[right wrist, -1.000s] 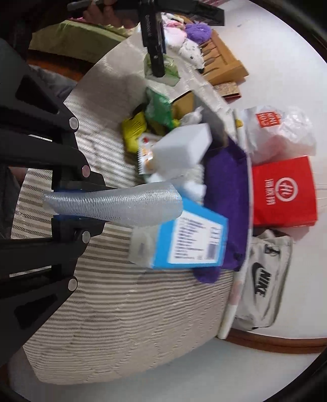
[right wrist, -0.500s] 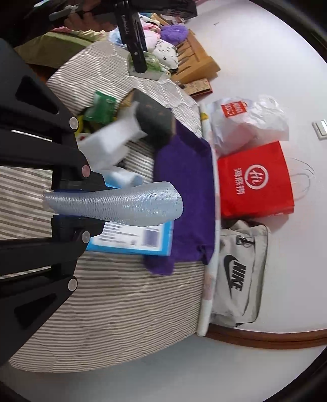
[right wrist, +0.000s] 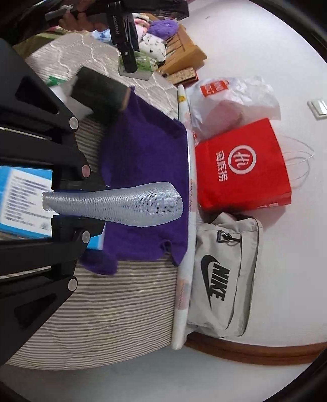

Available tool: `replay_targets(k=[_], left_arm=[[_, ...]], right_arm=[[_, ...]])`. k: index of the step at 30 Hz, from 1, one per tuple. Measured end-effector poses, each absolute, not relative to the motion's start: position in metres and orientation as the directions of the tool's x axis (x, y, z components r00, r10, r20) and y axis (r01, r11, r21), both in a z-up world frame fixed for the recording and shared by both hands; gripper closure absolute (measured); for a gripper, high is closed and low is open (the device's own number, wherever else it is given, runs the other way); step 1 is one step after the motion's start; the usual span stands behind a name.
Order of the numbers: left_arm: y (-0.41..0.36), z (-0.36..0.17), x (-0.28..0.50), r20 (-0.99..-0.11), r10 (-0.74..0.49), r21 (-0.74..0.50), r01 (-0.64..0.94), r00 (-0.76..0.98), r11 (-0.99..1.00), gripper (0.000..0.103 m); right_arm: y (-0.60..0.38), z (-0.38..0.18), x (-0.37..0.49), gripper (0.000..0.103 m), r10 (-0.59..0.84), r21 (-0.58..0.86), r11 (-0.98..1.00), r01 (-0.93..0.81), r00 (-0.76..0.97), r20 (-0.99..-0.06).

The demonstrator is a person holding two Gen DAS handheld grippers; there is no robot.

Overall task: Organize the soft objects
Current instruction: 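Place the wipes and plastic bag on the purple towel with both grippers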

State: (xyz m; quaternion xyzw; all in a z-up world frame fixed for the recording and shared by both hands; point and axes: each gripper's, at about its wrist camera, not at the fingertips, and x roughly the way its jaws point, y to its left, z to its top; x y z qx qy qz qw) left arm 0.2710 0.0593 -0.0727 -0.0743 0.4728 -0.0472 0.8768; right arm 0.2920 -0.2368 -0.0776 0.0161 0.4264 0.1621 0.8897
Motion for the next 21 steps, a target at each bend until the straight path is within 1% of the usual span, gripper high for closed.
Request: replay_targets(k=[6,10,21], left_arm=[[0.051,-0.087,0.324,-0.839,-0.155,-0.161,0.034,0.521,0.986,0.032],[0.042,-0.100,0.363,-0.855,-0.184,-0.178,0.058,0.485,0.982,0.032],[0.036,-0.133,0.438,-0.897,-0.157,-0.152,0.047,0.414,0.987,0.032]], right_arm=[[-0.224,-0.094,0.335,0.092,0.303,0.151,0.941,-0.303,0.554,-0.776],[-0.215,-0.111,0.362,0.092,0.296,0.144,0.940,-0.310,0.529,-0.795],[-0.210,-0.155,0.409,0.092,0.271,0.131,0.937,-0.323,0.439,-0.857]])
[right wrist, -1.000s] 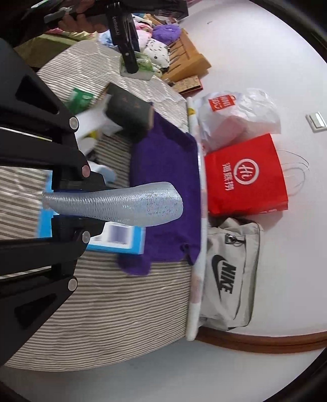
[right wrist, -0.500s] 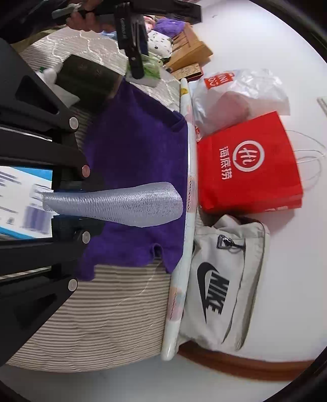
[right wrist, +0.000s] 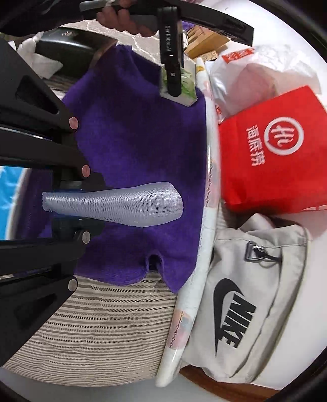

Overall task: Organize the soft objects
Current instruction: 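Place the wipes and plastic bag on the purple towel with both grippers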

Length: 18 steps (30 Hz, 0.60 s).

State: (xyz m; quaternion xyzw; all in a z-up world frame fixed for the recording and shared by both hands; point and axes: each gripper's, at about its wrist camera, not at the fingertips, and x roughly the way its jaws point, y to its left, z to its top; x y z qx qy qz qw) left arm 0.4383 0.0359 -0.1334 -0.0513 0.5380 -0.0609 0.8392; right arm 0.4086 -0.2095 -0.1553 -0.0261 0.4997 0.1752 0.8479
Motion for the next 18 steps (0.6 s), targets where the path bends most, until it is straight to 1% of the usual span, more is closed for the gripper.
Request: replay_targets(k=[9,10,12,13,14,16,18], left_arm=[[0.036,-0.153,0.463,-0.917,-0.154,-0.156,0.026,0.369,0.987,0.030],[0.035,-0.155,0.466,-0.918,-0.159,-0.161,0.024,0.363,0.987,0.030],[0.037,-0.158,0.469,-0.916,-0.179,-0.184,0.020,0.358,0.983,0.028],[0.038,-0.159,0.469,-0.919,-0.184,-0.190,0.016,0.350,0.982,0.026],[0.038,-0.160,0.470,-0.922,-0.184,-0.192,0.011,0.342,0.981,0.026],[0.040,-0.159,0.469,-0.920,-0.190,-0.202,0.000,0.343,0.979,0.024],[0.041,-0.155,0.465,-0.918,-0.185,-0.200,-0.006,0.351,0.980,0.023]], right_arm=[[-0.212,-0.176,0.431,0.091,0.250,0.131,0.941,-0.311,0.382,-0.890],[-0.212,-0.177,0.433,0.089,0.253,0.136,0.941,-0.310,0.377,-0.891],[-0.211,-0.178,0.436,0.075,0.258,0.144,0.940,-0.311,0.366,-0.894],[-0.210,-0.179,0.437,0.051,0.262,0.149,0.938,-0.312,0.361,-0.895],[-0.209,-0.178,0.437,0.032,0.267,0.153,0.937,-0.314,0.362,-0.893],[-0.208,-0.172,0.435,0.025,0.285,0.159,0.933,-0.322,0.392,-0.875],[-0.207,-0.167,0.434,0.025,0.291,0.162,0.931,-0.328,0.396,-0.871]])
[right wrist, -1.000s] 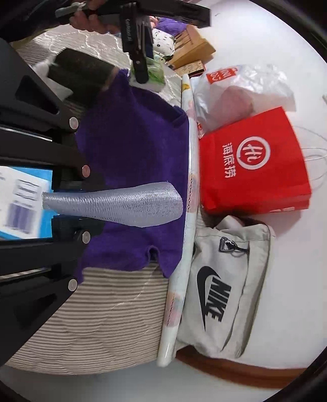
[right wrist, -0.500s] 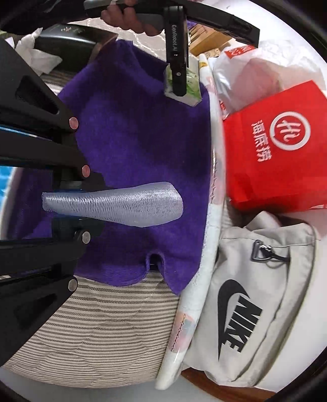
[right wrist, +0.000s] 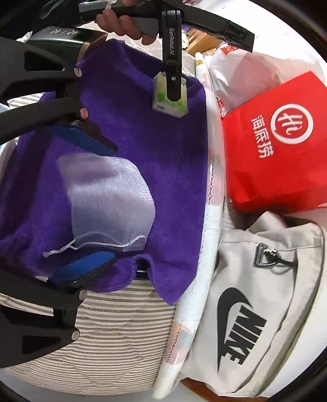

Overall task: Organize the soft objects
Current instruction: 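Place the wipes and plastic bag on the purple towel with both grippers, then grasp the white sponge with the right gripper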

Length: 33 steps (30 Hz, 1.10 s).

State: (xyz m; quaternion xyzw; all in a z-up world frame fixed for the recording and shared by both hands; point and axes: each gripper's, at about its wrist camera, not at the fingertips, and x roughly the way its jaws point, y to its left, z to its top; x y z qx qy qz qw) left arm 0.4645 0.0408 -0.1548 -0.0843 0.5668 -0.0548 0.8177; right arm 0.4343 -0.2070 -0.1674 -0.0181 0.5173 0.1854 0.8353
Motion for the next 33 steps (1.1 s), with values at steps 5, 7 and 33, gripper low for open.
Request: replay_targets(k=[5,7,33], left_arm=[[0.049,-0.137,0.447,-0.913,-0.143,-0.162,-0.016,0.383,0.987,0.024],[0.049,-0.124,0.435,-0.898,-0.124,-0.136,0.001,0.422,0.991,0.024],[0.048,-0.059,0.191,-0.822,-0.137,-0.136,0.044,0.553,0.990,0.024]], right_arm=[[-0.205,-0.153,0.426,0.025,0.274,0.139,0.936,-0.324,0.420,-0.865],[-0.205,-0.143,0.419,0.025,0.244,0.104,0.943,-0.317,0.440,-0.864],[-0.213,-0.088,0.216,0.021,0.393,0.211,0.901,-0.378,0.507,-0.767]])
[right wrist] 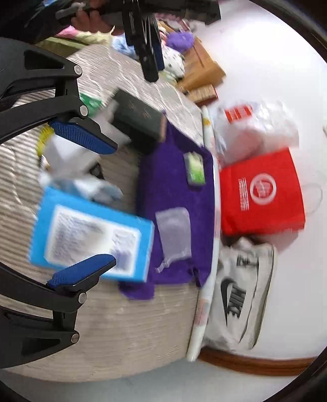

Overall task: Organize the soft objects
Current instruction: 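Grasp the white sponge with the right gripper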

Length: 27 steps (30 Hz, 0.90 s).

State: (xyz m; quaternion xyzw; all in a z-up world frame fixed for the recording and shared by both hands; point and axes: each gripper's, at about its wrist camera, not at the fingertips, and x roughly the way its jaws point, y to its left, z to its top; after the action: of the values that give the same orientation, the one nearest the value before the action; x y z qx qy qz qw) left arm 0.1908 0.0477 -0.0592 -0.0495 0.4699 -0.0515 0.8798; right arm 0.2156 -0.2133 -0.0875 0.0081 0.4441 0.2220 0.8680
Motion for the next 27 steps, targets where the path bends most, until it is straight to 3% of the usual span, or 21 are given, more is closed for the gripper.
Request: replay_targets(k=[4,10,12,13,14,22,27], left_arm=[[0.057,-0.077,0.167,-0.833,-0.117,-0.131,0.014,0.540,0.991,0.024],[0.067,-0.107,0.141,-0.854,-0.114,-0.136,-0.006,0.507,0.991,0.024],[0.069,-0.115,0.138,-0.859,-0.123,-0.145,-0.006,0.497,0.989,0.024],[0.070,-0.120,0.137,-0.864,-0.124,-0.149,-0.012,0.488,0.989,0.024],[0.070,-0.123,0.136,-0.867,-0.125,-0.150,-0.014,0.482,0.989,0.024],[0.055,-0.148,0.135,-0.875,-0.186,-0.186,0.044,0.446,0.982,0.024],[0.045,-0.149,0.124,-0.854,-0.182,-0.137,0.126,0.487,0.983,0.023]], right_arm=[[-0.190,-0.094,0.189,0.021,0.477,0.235,0.844,-0.483,0.473,-0.741],[-0.156,-0.119,0.180,0.021,0.465,0.181,0.820,-0.543,0.448,-0.764],[-0.148,-0.130,0.183,0.032,0.437,0.149,0.826,-0.543,0.450,-0.779],[-0.144,-0.134,0.182,0.057,0.436,0.142,0.821,-0.553,0.446,-0.782],[-0.141,-0.137,0.181,0.061,0.445,0.144,0.807,-0.572,0.431,-0.785],[-0.155,-0.107,0.149,0.062,0.484,0.101,0.796,-0.597,0.528,-0.698],[-0.188,-0.098,0.132,0.062,0.470,0.119,0.823,-0.555,0.549,-0.691]])
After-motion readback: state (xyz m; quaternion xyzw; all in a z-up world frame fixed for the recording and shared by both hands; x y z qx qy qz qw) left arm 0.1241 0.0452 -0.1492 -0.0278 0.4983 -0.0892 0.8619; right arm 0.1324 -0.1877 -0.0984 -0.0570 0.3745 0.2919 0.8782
